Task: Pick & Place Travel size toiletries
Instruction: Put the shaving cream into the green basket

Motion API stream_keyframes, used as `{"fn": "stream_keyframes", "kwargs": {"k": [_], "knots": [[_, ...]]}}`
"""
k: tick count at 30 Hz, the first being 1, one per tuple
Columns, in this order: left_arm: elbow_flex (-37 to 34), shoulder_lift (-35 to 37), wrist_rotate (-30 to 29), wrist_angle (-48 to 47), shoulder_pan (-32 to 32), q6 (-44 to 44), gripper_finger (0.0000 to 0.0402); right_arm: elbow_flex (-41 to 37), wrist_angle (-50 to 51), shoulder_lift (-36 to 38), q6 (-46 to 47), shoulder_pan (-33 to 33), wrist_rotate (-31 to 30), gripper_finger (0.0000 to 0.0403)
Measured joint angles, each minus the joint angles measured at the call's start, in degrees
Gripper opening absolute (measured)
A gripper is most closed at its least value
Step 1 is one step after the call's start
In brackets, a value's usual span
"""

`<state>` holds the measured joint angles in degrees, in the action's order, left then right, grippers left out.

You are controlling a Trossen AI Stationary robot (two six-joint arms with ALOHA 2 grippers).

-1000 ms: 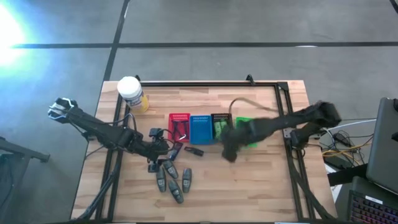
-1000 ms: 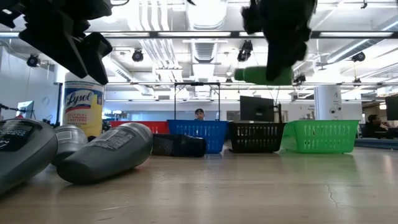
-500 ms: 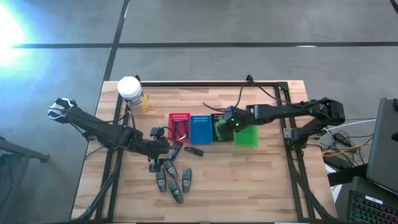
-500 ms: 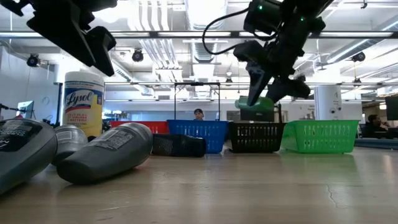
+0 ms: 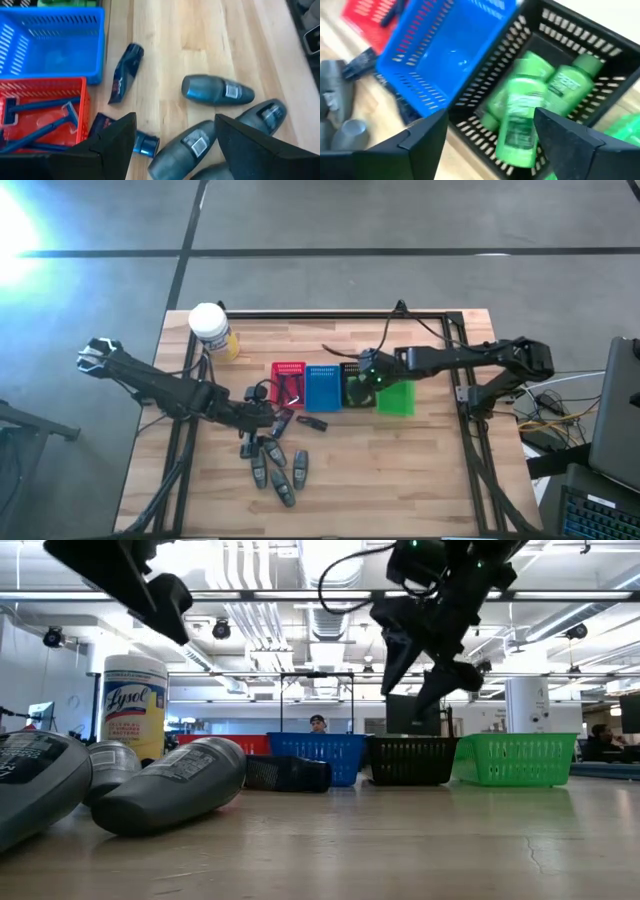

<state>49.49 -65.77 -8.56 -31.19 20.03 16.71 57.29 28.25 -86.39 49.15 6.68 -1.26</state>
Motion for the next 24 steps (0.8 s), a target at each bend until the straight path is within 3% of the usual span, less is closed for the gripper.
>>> {"fn": "stream_keyframes", "kwargs": {"k": [9,13,18,24], "knots": [[6.29,-6.29,-0.94,0.77,-0.07,-0.77,0.0273,2.74,5.75,1.76,-3.40,-7.41,-1.04,0.0310],[8.59,-11.19,-0.92,0.59,-0.43,0.62,0.0273,3.26,11.43,2.64,-4.40,-10.63,-1.64,0.0298],[10.37,-15.97,-0.94,0.22,-1.97,8.95,0.0273,1.97,11.92,4.73,-4.24,-12.68,-2.63,0.0276],[13.39,-20.79,-1.16,0.33,-2.05,4.22,0.0273,0.57,11.89,7.16,-4.30,-13.21,-4.18,0.0253]]}}
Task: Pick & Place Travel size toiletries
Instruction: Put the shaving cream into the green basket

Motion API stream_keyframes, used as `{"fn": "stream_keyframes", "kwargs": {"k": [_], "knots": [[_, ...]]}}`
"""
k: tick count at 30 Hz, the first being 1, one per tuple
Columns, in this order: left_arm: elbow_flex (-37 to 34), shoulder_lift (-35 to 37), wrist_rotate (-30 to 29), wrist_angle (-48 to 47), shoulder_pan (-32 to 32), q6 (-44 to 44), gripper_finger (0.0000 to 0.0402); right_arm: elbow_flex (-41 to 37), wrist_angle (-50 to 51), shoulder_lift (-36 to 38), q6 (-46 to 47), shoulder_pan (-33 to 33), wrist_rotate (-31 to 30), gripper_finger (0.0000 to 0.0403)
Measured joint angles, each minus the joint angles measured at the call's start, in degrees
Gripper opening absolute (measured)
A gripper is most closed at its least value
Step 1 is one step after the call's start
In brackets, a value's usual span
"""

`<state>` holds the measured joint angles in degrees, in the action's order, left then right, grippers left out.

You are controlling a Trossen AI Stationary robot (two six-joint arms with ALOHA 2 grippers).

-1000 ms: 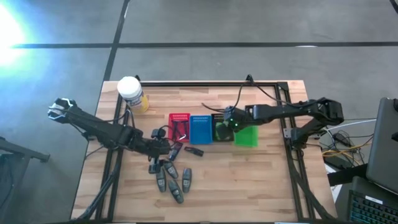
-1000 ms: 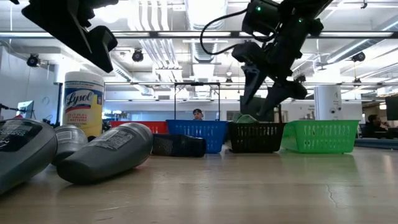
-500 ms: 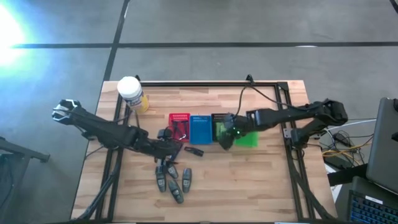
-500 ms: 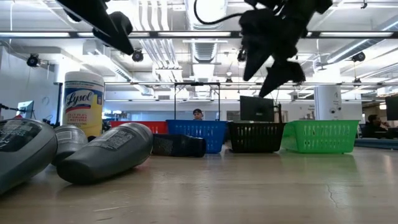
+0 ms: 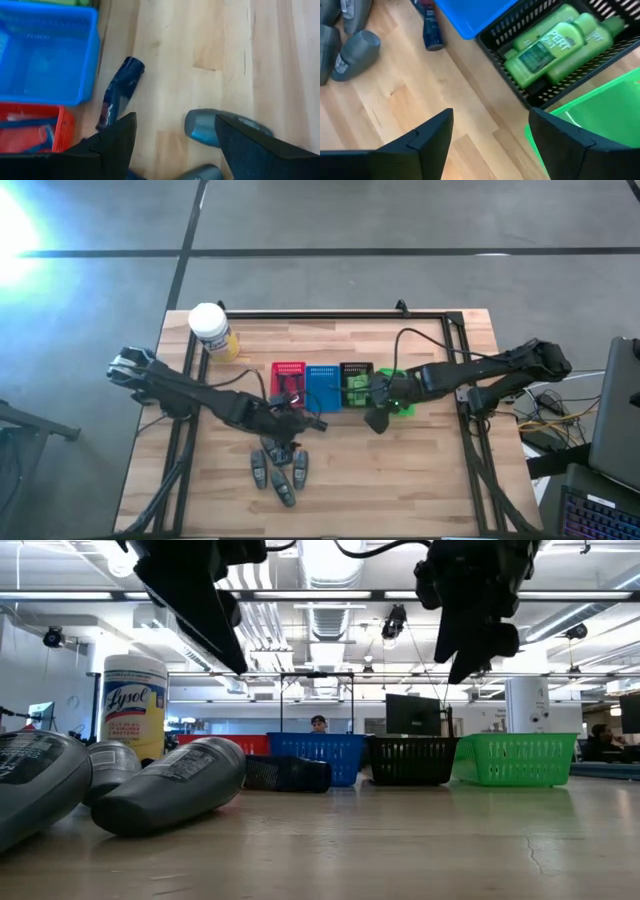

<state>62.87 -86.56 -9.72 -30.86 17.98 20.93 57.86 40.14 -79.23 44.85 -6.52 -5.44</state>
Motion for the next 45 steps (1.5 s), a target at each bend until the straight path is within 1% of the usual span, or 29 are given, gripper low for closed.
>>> {"fn": "stream_keyframes", "kwargs": {"k": [3,7,12,15,19,24,30,35,45], "knots": [[1.03,-2.63,-0.18,0.00,-0.39,-5.93,0.0273,-0.38,0.15,0.98,-0.81,0.00,-2.01,0.0243],[0.96,-5.69,-0.29,-0.17,-2.21,-10.78,0.0273,-0.64,0.36,1.54,-1.04,0.04,-4.20,0.0233],[0.26,-8.99,-2.37,-1.29,-5.18,-14.89,0.0273,-0.67,1.31,1.54,0.01,0.04,-5.19,0.0224],[-0.25,-10.10,-2.55,-1.31,-6.69,-16.67,0.0270,-0.67,1.74,1.48,0.09,0.04,-5.28,0.0224],[-0.27,-11.61,-2.05,-1.31,-8.17,-19.34,0.0252,-0.67,1.75,1.45,0.17,0.04,-6.40,0.0231],[-0.40,-12.52,1.72,-1.09,-9.00,-21.28,0.0210,-0.76,1.86,1.39,0.16,0.33,-7.43,0.0239],[-0.53,-13.96,1.64,0.76,-9.02,-23.33,0.0172,-0.76,1.93,1.39,-0.03,0.35,-8.68,0.0245],[-0.53,-15.55,-0.85,2.85,-9.03,-24.25,0.0163,-0.76,2.01,1.39,-0.03,0.35,-9.57,0.0236],[-0.54,-16.51,-1.26,4.81,-8.98,-24.24,0.0162,-0.78,3.20,1.39,-0.04,0.33,-9.61,0.0215]]}}
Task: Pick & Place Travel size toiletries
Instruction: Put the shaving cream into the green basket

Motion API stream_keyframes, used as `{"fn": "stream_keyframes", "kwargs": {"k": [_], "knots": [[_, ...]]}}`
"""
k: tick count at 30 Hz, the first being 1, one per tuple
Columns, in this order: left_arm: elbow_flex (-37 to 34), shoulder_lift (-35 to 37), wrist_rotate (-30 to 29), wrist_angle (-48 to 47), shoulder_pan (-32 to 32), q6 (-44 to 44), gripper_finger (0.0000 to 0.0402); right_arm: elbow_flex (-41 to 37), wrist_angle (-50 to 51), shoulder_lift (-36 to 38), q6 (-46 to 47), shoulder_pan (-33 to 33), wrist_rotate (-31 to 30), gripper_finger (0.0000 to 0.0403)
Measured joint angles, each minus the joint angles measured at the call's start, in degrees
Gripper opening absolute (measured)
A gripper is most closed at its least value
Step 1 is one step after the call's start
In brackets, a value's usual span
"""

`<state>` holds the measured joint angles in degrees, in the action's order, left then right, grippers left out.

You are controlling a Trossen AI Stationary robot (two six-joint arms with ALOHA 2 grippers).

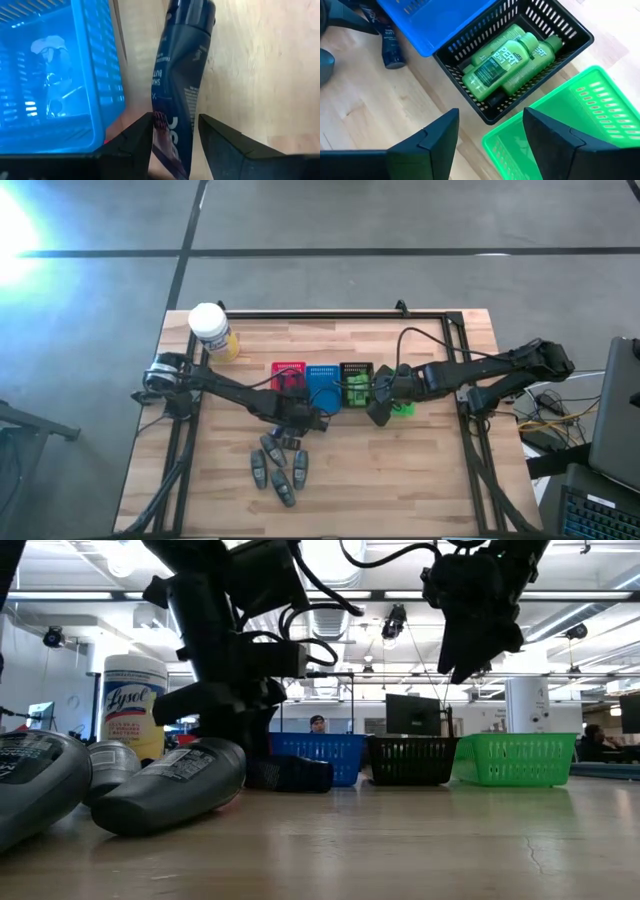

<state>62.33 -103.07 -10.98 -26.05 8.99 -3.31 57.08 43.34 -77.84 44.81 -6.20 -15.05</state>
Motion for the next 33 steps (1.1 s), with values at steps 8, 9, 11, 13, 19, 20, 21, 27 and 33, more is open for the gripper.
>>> {"fn": "stream_keyframes", "kwargs": {"k": [8,9,11,13,19,20,21,27,33], "knots": [[-0.01,0.00,-0.02,0.90,0.53,0.28,0.0114,0.00,0.23,-0.02,-0.46,0.00,-0.08,0.0222],[-0.01,0.02,0.04,0.55,0.79,0.33,0.0103,0.00,0.23,-0.02,-0.47,0.00,-0.10,0.0223],[-0.01,0.14,0.19,-0.13,1.41,0.43,0.0081,0.00,0.35,-0.02,-0.47,0.00,-0.11,0.0226],[-0.01,0.43,0.26,-0.99,2.18,0.67,0.0061,0.00,0.70,-0.02,-0.47,0.00,-0.11,0.0228],[-0.01,2.66,0.83,-3.91,4.67,1.92,0.0028,0.00,1.56,-0.02,-0.48,-0.02,-0.11,0.0229],[0.06,3.14,0.69,-3.91,5.02,2.13,0.0029,0.00,1.54,-0.02,-0.47,-0.02,-0.11,0.0227],[0.23,3.73,-0.06,-4.03,5.36,2.38,0.0030,0.00,1.56,-0.02,-0.47,-0.02,-0.11,0.0225],[1.79,6.62,-2.18,-7.12,6.01,4.70,0.0030,0.00,1.54,-0.02,-0.52,-0.02,-0.09,0.0210],[4.06,10.42,-3.60,-11.42,5.48,11.74,0.0027,0.00,1.45,-0.03,-0.39,-0.04,-0.04,0.0194]]}}
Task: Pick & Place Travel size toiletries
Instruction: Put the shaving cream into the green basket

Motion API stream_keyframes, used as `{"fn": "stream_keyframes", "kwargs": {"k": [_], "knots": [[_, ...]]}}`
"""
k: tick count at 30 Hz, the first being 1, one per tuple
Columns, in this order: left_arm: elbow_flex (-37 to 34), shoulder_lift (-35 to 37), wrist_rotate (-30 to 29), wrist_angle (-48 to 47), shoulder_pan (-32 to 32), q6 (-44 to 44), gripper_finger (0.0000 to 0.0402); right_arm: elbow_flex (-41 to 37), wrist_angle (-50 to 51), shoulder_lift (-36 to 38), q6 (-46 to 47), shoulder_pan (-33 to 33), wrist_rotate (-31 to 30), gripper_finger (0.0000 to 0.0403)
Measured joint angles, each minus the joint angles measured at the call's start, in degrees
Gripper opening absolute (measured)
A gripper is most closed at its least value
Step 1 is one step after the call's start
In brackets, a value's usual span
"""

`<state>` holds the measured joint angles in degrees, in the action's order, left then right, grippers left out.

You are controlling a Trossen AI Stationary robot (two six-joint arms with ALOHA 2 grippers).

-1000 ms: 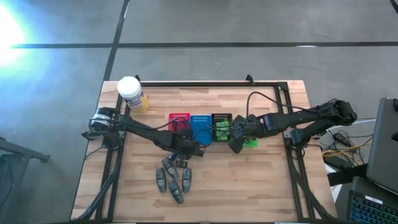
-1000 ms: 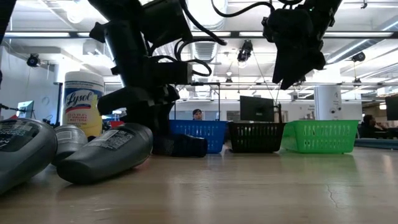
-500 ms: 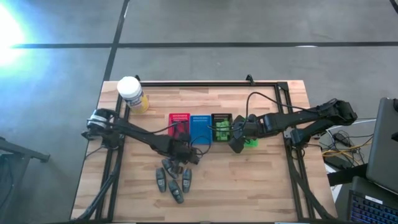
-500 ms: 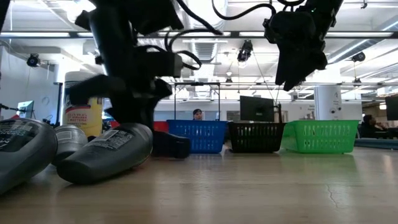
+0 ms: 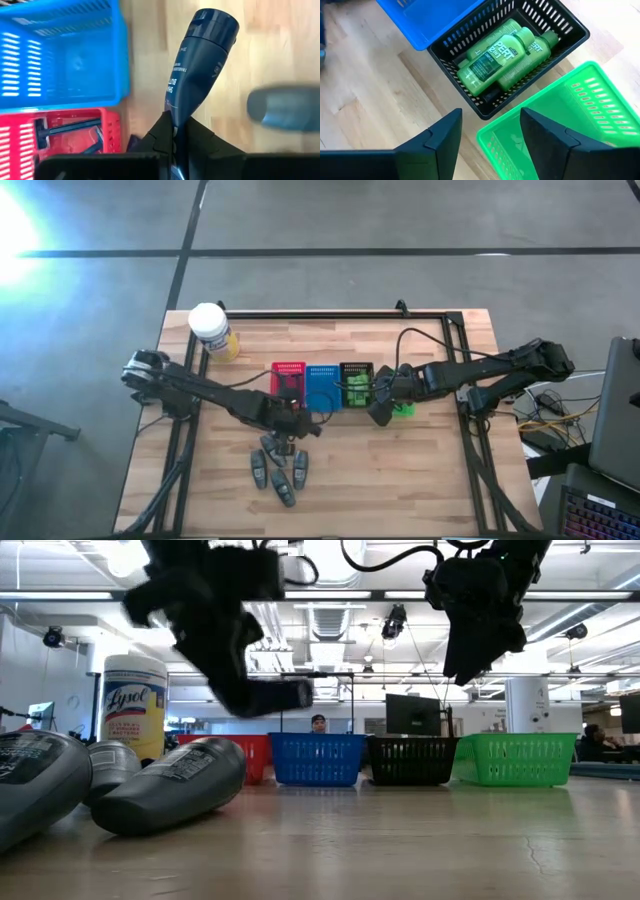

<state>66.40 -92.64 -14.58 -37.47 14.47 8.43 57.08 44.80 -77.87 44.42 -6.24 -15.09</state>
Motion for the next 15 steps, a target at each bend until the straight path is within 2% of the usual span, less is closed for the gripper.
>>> {"fn": "stream_keyframes", "kwargs": {"k": [5,9,15], "knots": [[0.02,3.72,-0.01,0.50,-1.17,11.24,0.0027,-0.04,-0.76,0.50,0.03,-0.02,0.15,0.0179],[-0.03,6.22,0.47,2.87,-1.24,14.83,0.0026,-0.07,-4.99,1.61,-3.79,-0.20,2.65,0.0170],[-0.05,8.72,2.22,9.94,-1.52,16.39,0.0026,-0.09,-18.60,4.33,-14.91,-0.17,14.86,0.0176]]}}
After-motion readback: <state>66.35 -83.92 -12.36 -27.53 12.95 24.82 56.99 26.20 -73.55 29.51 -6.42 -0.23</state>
